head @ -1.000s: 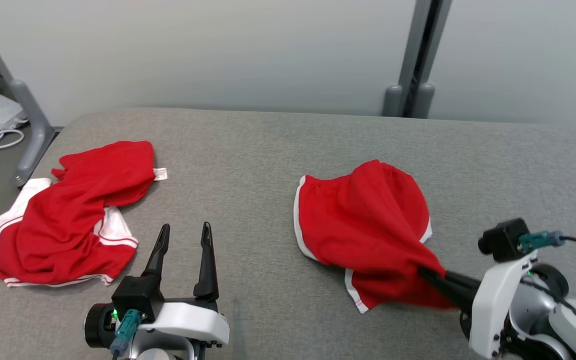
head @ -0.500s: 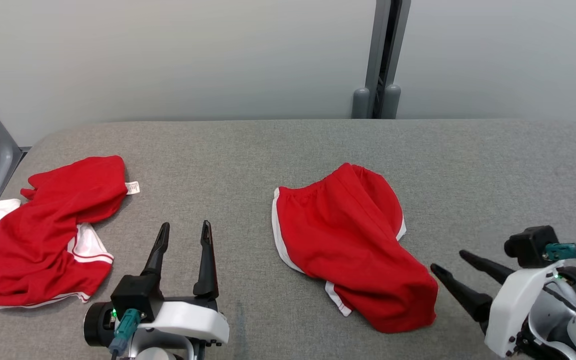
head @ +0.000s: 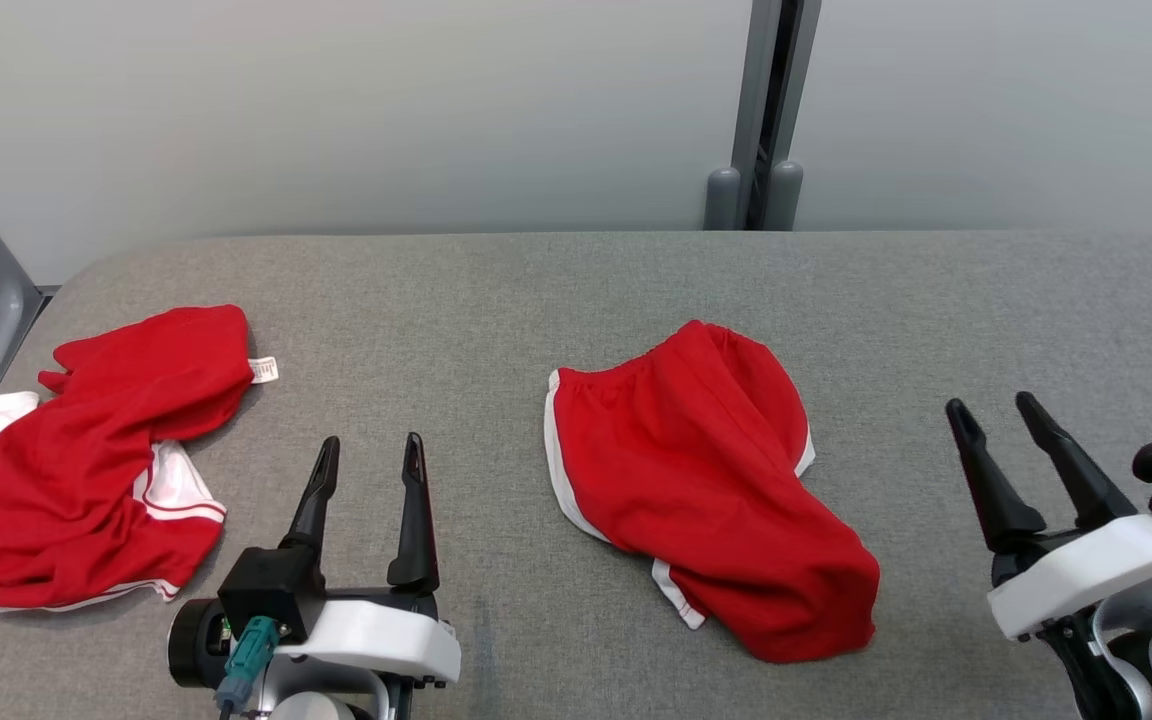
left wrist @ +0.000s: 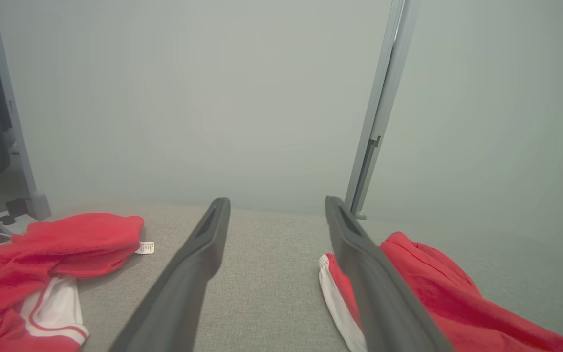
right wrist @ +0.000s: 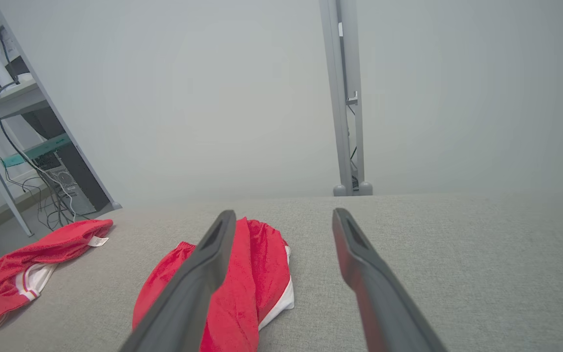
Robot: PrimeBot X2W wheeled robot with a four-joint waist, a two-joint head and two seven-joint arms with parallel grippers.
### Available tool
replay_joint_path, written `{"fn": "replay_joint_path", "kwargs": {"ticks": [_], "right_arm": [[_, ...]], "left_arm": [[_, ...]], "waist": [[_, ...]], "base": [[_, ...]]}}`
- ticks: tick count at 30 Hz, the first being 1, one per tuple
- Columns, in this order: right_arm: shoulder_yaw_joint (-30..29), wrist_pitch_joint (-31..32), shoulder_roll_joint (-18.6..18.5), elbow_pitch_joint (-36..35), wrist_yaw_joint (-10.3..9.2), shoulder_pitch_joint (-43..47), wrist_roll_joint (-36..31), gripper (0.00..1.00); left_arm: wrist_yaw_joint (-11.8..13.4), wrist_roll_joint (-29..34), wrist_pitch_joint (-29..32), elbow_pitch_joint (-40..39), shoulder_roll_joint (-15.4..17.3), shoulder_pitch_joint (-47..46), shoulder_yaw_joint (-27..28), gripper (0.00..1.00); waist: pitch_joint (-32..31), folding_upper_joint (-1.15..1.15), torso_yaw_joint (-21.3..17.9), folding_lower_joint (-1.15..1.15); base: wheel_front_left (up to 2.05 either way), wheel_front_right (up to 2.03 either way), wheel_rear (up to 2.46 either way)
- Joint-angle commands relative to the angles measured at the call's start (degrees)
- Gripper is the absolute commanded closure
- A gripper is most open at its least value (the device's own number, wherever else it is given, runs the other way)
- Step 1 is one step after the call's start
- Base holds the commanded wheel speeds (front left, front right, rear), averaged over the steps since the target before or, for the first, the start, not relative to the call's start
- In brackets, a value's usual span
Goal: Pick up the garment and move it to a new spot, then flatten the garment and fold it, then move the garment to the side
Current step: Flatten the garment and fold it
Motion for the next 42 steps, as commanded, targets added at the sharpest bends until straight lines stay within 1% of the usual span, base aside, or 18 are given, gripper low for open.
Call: {"fn": "replay_joint_path", "kwargs": {"ticks": [1,5,10,17,18,19,21,25,28,29,30,33,35,40,42], "right_arm": [[-2.08,-1.72,0.58,1.37,-0.02,0.08,0.11,0.00],[-2.74,-4.34,1.65,5.14,-0.01,-1.59,-3.39,0.00],[-1.76,-4.93,1.18,10.39,-0.01,-5.64,-4.65,0.00],[0.95,-3.51,-0.61,20.51,-0.01,-13.04,-1.57,0.00],[0.95,-3.51,-0.61,20.51,-0.01,-13.04,-1.57,0.00],[1.41,-3.23,-1.13,22.02,-0.01,-14.16,-0.98,0.00],[3.41,-2.93,-2.19,25.90,-0.01,-16.80,1.12,0.00],[5.66,-1.94,-3.81,30.53,-0.01,-19.66,4.03,0.00],[7.86,-0.97,-4.26,33.25,-0.01,-21.32,5.50,0.00],[8.60,-0.45,-4.55,33.92,-0.01,-21.89,6.07,0.28],[9.17,-0.57,-5.08,34.47,-0.01,-22.56,6.51,1.00],[10.39,-0.49,-6.44,36.12,-0.02,-24.20,7.97,1.00],[11.91,-0.21,-8.28,37.09,-0.01,-25.67,7.24,1.00],[15.70,-0.77,-14.16,38.80,-0.02,-31.45,3.02,1.00],[18.00,-1.29,-16.73,38.91,-0.02,-34.62,-0.07,1.00]], "left_arm": [[0.03,-0.29,-0.25,-0.25,0.22,0.00,-0.14,0.00],[0.00,-0.60,-0.26,-0.42,0.22,-1.16,-1.00,0.00],[0.25,-0.38,-0.25,-0.41,0.20,-2.40,-1.99,0.00],[0.61,-0.86,-0.25,-0.29,0.21,-4.29,-3.68,0.00],[0.61,-0.86,-0.25,-0.29,0.21,-4.29,-3.68,0.00],[0.74,-0.91,-0.26,-0.30,0.20,-4.56,-3.91,0.00],[1.08,-1.24,-0.25,-0.40,0.19,-5.26,-4.50,0.00],[1.57,-1.73,-0.25,-0.66,0.19,-5.52,-5.18,0.00],[1.68,-2.01,-0.26,-0.89,0.19,-6.02,-5.60,0.00],[1.83,-2.17,-0.25,-0.95,0.23,-6.12,-5.66,0.00],[1.98,-2.28,-0.26,-1.01,0.22,-6.16,-5.79,0.00],[2.22,-2.71,-0.25,-1.20,0.19,-6.40,-6.17,0.00],[2.53,-3.15,-0.26,-1.40,0.20,-6.58,-6.43,0.00],[2.96,-4.26,-0.25,-1.78,0.20,-7.04,-7.32,0.00],[3.06,-4.69,-0.25,-2.00,0.20,-7.20,-7.56,0.00]], "waist": [[0.58,0.00,0.40,0.00],[2.05,0.00,1.63,0.00],[5.05,0.00,3.78,0.00],[8.97,0.00,8.08,0.00],[8.97,0.00,8.08,0.00],[9.48,0.00,8.68,0.00],[10.63,0.00,10.43,0.00],[11.57,0.00,12.33,0.00],[12.36,0.00,13.44,0.00],[12.59,0.00,13.76,0.00],[12.83,0.00,14.07,0.00],[13.29,0.00,14.97,0.00],[13.48,0.00,15.53,0.00],[13.90,0.00,17.24,0.00],[14.20,0.00,18.04,0.00]], "base": [[0.00,0.00,0.00],[0.00,0.00,0.00],[0.00,0.00,0.00],[0.00,0.00,0.00],[0.00,0.00,0.00],[0.00,0.00,0.00],[0.00,0.00,0.00],[0.00,0.00,0.00],[0.00,0.00,0.00],[0.00,0.00,0.00],[0.00,0.00,0.00],[0.00,0.00,0.00],[0.00,0.00,0.00],[0.00,0.00,0.00],[0.00,0.00,0.00]]}}
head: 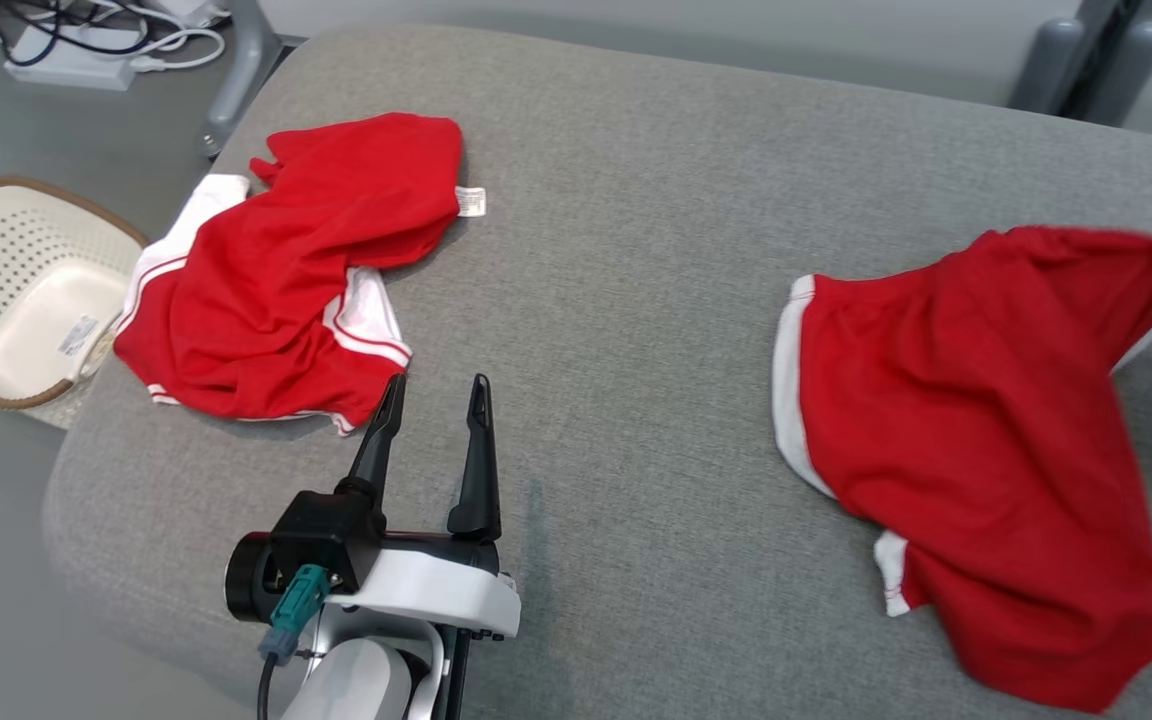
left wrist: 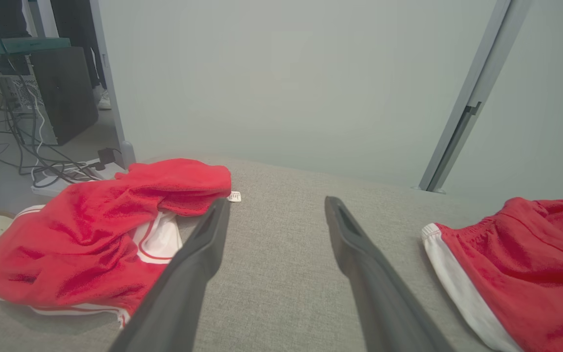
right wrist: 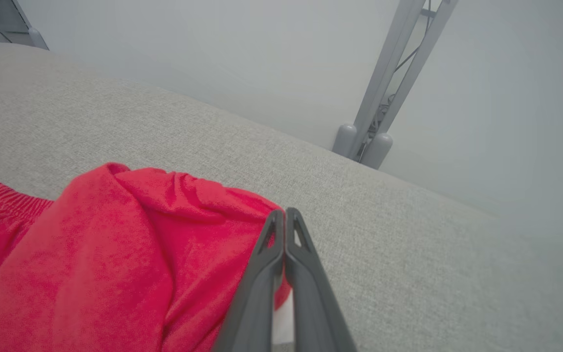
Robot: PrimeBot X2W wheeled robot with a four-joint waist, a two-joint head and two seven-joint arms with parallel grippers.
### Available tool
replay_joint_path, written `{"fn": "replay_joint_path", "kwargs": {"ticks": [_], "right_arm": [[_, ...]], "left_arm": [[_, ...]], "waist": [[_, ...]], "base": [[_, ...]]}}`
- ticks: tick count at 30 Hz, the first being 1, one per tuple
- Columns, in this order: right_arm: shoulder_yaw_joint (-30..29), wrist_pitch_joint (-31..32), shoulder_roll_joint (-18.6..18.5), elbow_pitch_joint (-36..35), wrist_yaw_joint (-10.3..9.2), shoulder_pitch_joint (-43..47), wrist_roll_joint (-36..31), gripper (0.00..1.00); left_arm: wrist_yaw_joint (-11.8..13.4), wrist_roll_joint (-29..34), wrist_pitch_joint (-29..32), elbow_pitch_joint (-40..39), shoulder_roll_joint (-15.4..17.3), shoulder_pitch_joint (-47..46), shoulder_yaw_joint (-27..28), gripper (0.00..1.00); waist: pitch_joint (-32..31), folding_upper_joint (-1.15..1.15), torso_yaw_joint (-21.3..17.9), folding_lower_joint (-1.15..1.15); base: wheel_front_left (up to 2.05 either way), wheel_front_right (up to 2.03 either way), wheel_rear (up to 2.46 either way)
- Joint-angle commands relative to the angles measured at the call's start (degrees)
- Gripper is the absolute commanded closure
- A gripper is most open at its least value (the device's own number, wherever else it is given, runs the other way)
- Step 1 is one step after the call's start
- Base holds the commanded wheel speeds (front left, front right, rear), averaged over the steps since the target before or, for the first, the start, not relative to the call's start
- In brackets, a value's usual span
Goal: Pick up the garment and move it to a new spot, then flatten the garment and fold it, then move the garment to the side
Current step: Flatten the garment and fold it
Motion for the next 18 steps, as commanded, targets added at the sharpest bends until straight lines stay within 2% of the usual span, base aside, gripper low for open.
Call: {"fn": "replay_joint_path", "kwargs": {"ticks": [1,4,9,16,18], "right_arm": [[1.13,-0.73,-1.43,0.09,-0.02,-2.34,-1.88,1.00],[5.01,-1.99,-4.11,0.06,-0.03,-7.88,-6.79,1.00],[12.95,-5.38,-6.13,-0.10,-0.03,-17.49,-15.49,1.00],[24.93,-10.22,-3.04,2.83,-0.03,-26.75,-20.53,1.00],[26.01,-10.70,-2.57,3.92,-0.04,-27.69,-20.50,1.00]], "left_arm": [[0.23,-0.38,-0.25,-0.37,0.20,-1.16,-0.06,0.00],[0.50,-1.04,-0.25,-0.66,0.20,-1.25,-0.59,0.00],[0.86,-2.19,-0.26,-1.11,0.21,-1.67,-1.72,0.00],[1.55,-3.55,-0.26,-1.59,0.19,-2.35,-3.27,0.00],[1.64,-3.64,-0.25,-1.67,0.20,-2.40,-3.44,0.00]], "waist": [[0.46,0.00,0.83,0.00],[1.11,0.00,2.03,0.00],[2.39,0.00,3.94,0.00],[3.71,0.00,5.89,0.00],[3.83,0.00,6.05,0.00]], "base": [[0.00,0.00,0.00],[0.00,0.00,0.00],[0.00,0.00,0.00],[0.00,0.00,0.00],[0.00,0.00,0.00]]}}
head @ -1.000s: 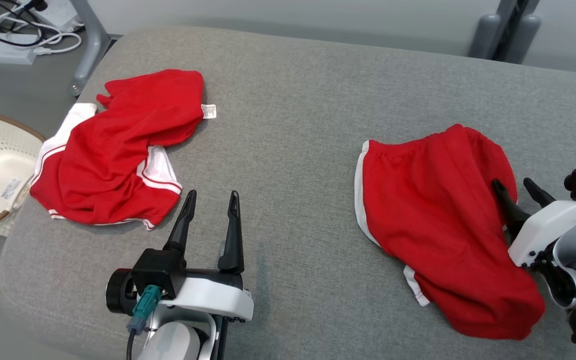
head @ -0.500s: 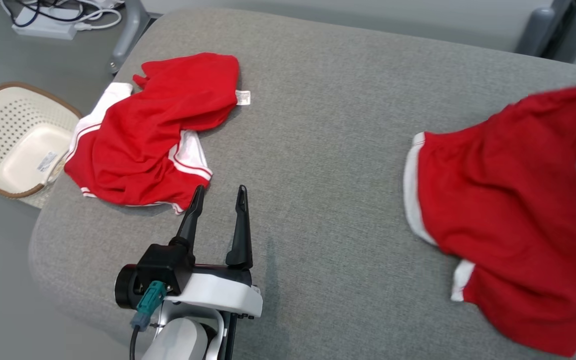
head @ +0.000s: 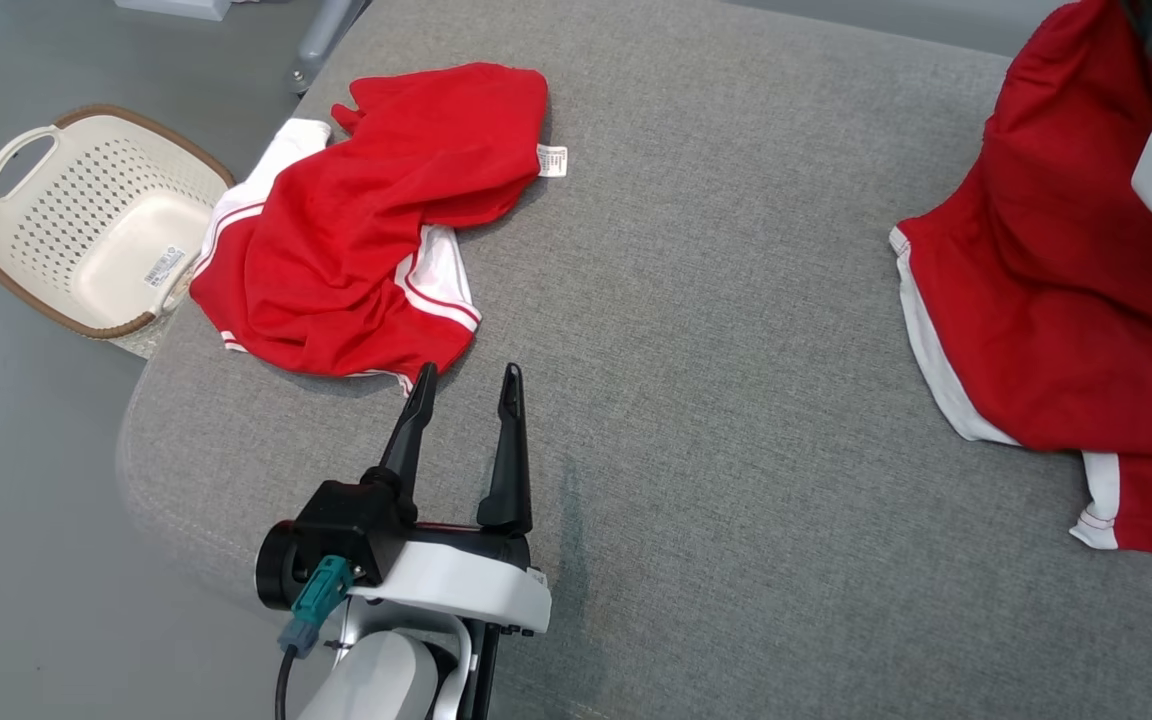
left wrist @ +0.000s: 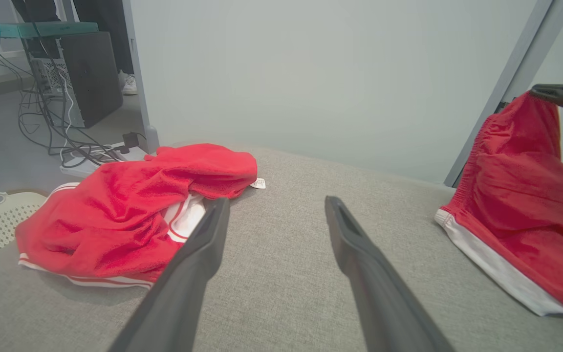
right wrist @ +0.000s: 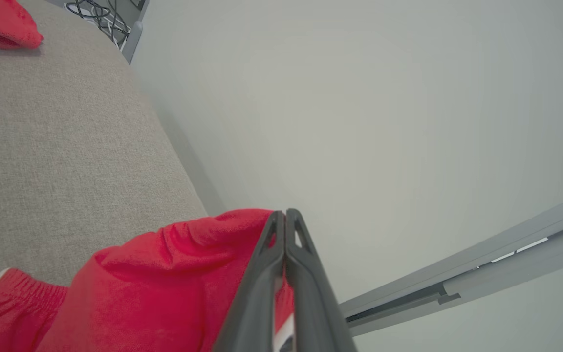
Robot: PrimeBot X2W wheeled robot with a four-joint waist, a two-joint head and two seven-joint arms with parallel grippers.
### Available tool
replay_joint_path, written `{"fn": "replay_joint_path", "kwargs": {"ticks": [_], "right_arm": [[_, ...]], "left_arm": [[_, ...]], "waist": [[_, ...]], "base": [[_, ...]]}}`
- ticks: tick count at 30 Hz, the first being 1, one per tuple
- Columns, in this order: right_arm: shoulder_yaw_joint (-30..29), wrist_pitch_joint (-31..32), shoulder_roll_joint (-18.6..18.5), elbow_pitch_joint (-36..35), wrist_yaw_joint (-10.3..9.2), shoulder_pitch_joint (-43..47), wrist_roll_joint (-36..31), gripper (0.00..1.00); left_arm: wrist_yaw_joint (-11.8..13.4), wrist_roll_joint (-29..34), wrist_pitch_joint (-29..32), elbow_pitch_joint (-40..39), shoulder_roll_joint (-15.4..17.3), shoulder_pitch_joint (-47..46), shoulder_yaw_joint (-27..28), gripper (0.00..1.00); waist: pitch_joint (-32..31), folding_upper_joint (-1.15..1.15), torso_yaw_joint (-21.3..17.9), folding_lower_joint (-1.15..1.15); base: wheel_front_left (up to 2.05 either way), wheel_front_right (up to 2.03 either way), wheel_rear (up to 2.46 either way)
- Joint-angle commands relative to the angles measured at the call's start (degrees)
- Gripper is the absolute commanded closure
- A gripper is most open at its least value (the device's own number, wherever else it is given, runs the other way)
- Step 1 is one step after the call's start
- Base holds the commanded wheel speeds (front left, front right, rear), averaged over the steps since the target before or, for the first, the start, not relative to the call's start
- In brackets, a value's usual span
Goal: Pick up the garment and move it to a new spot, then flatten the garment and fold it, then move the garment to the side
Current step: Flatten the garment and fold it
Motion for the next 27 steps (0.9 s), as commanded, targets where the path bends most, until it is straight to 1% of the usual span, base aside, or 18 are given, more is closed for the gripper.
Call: {"fn": "replay_joint_path", "kwargs": {"ticks": [1,2,3,5,8,11,15,18,21,25,27], "right_arm": [[1.03,-0.79,0.70,3.40,-0.05,-1.77,0.73,0.03],[1.03,-0.79,0.70,3.40,-0.05,-1.77,0.73,0.03],[0.88,0.01,1.62,5.24,-0.05,-1.50,2.36,0.00],[1.67,0.05,3.21,7.70,-0.05,-1.44,4.08,0.00],[2.38,-0.47,4.56,10.25,-0.05,-0.87,7.09,0.00],[2.43,-1.23,6.00,11.53,-0.05,0.35,10.22,0.00],[1.30,-3.01,7.13,11.13,-0.05,2.37,14.02,0.00],[-1.29,-4.01,7.80,9.86,-0.05,4.74,16.44,0.00],[-5.08,-4.34,8.22,7.40,-0.05,8.09,17.93,0.00],[-13.42,-4.32,7.96,0.06,-0.05,15.66,16.86,0.00],[-18.38,-4.34,8.64,-4.14,-0.05,20.43,15.63,0.00]], "left_arm": [[0.42,-0.53,-0.26,-0.38,0.18,-1.13,-0.34,0.00],[0.42,-0.53,-0.26,-0.38,0.18,-1.13,-0.34,0.00],[0.60,-0.50,-0.27,-0.39,0.19,-1.12,-0.41,0.00],[0.83,-0.73,-0.26,-0.38,0.18,-1.20,-0.46,0.00],[0.93,-0.54,-0.26,-0.26,0.17,-1.08,0.06,0.00],[0.48,0.22,-0.27,0.21,0.18,-1.22,0.73,0.00],[0.21,1.04,-0.26,0.62,0.18,-1.33,2.35,0.00],[-0.20,1.96,-0.26,0.98,0.19,-1.14,4.09,0.00],[-0.76,2.70,-0.27,1.27,0.19,-0.85,6.01,0.00],[-1.39,3.46,-0.26,1.55,0.20,-0.27,8.55,0.00],[-1.80,3.85,-0.26,1.77,0.19,0.17,9.87,0.00]], "waist": [[0.40,0.00,0.41,0.00],[0.40,0.00,0.41,0.00],[0.39,0.00,0.44,0.00],[0.27,0.00,0.21,0.00],[-0.26,0.00,-1.12,0.00],[-1.24,0.00,-3.25,0.00],[-3.02,0.00,-7.17,0.00],[-4.49,0.00,-10.67,0.00],[-5.99,0.00,-14.23,0.00],[-7.74,0.00,-18.48,0.00],[-8.52,0.00,-20.25,0.00]], "base": [[0.00,0.00,0.00],[0.00,0.00,0.00],[0.00,0.00,0.00],[0.00,0.00,0.00],[0.00,0.00,0.00],[0.00,0.00,0.00],[0.00,0.00,0.00],[0.00,0.00,0.00],[0.00,0.00,0.00],[0.00,0.00,0.00],[0.00,0.00,0.00]]}}
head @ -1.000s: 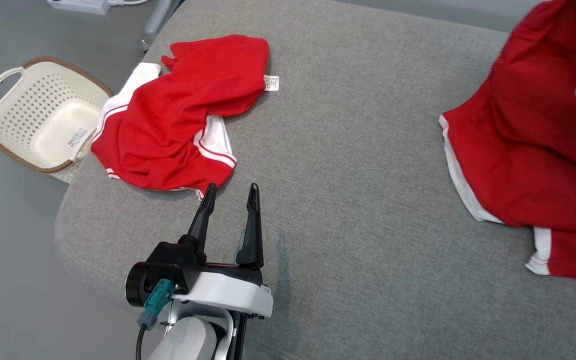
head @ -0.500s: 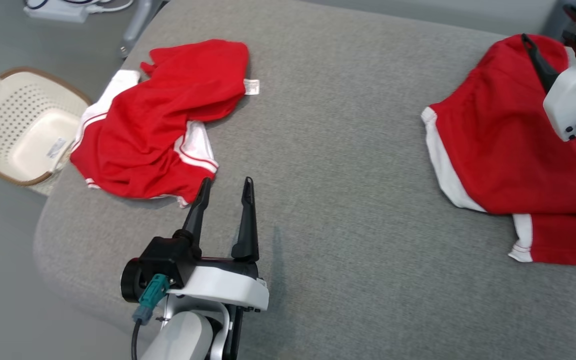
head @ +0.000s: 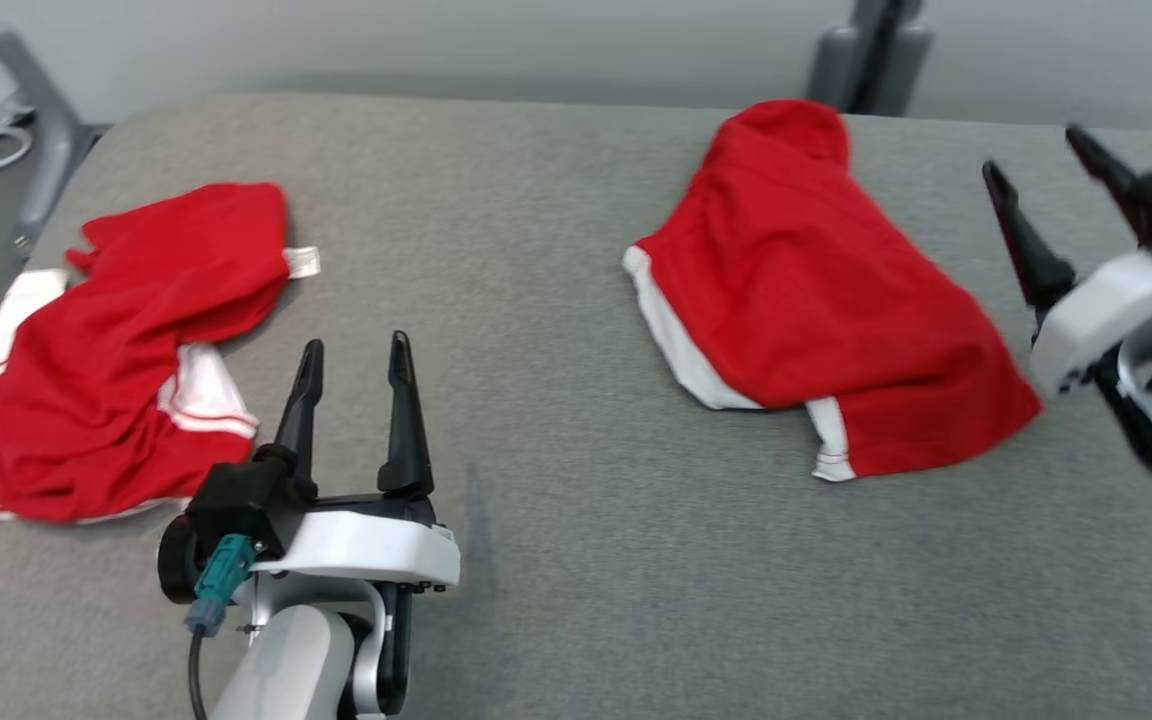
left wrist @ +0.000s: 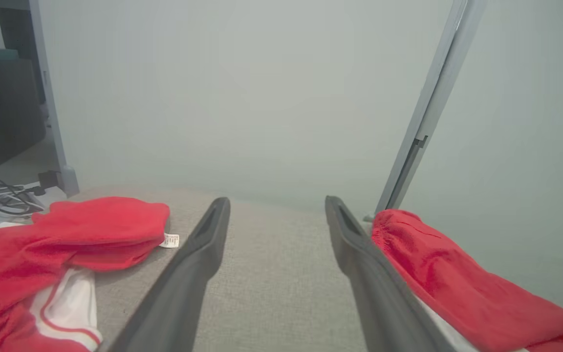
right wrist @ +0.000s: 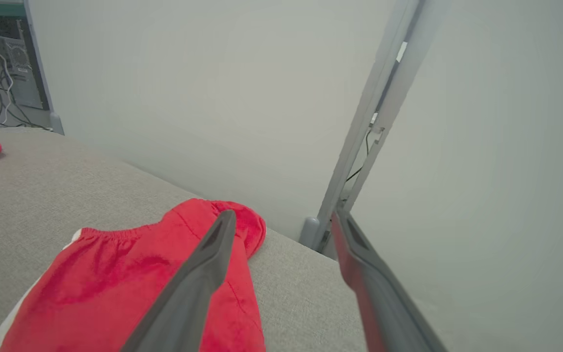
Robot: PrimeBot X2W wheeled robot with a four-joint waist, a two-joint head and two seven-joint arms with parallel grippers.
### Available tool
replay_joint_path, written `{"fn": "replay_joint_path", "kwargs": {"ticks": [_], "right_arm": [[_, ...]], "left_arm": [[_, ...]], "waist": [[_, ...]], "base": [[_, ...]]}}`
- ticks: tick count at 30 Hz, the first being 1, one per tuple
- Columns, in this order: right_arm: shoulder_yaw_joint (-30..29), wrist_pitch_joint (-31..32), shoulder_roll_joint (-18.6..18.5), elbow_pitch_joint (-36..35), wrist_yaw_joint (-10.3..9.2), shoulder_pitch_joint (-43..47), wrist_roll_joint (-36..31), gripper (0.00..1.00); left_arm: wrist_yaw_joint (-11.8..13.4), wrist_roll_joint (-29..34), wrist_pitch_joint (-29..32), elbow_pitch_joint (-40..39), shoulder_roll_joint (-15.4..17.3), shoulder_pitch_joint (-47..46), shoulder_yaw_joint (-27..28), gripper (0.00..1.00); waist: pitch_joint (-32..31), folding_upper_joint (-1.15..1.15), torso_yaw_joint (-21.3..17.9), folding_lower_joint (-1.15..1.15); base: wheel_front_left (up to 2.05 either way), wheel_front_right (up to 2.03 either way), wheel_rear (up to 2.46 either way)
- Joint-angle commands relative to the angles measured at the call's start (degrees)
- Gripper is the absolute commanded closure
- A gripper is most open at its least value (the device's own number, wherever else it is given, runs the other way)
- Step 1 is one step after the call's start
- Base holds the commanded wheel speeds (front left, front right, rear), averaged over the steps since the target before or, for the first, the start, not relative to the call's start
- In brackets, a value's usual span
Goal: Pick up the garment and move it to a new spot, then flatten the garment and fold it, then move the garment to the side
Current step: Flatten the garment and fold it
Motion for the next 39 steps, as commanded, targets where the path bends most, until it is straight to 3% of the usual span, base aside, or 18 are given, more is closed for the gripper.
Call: {"fn": "replay_joint_path", "kwargs": {"ticks": [1,9,15,26,39], "right_arm": [[-3.60,-0.29,0.80,-3.02,-0.04,4.48,-1.42,0.00],[-21.32,-0.24,9.73,-19.82,-0.03,26.25,-12.26,0.00],[-24.16,-0.19,15.91,-24.29,-0.03,35.63,-17.39,0.00],[-19.71,3.13,19.16,-16.28,-0.03,36.33,-20.77,0.00],[-27.25,3.31,21.35,-3.33,-0.03,31.25,-25.24,0.00]], "left_arm": [[-0.47,0.70,-0.25,0.27,0.25,0.83,1.07,0.00],[-1.42,0.73,-0.26,0.47,0.25,2.73,5.08,0.00],[-2.37,0.81,-0.25,0.90,0.23,3.47,5.03,0.00],[-2.45,-0.01,-0.25,1.34,0.24,3.89,2.83,0.00],[-1.66,-0.71,-0.25,0.98,0.22,3.68,0.14,0.00]], "waist": [[-2.78,0.00,-4.21,0.00],[-4.87,0.00,-8.14,0.00],[-5.17,0.00,-7.73,0.00],[-4.98,0.00,-3.22,0.00],[-3.01,0.00,3.02,0.00]], "base": [[0.00,0.00,0.00],[0.00,0.00,0.00],[0.00,0.00,0.00],[0.00,0.00,0.00],[0.00,0.00,0.00]]}}
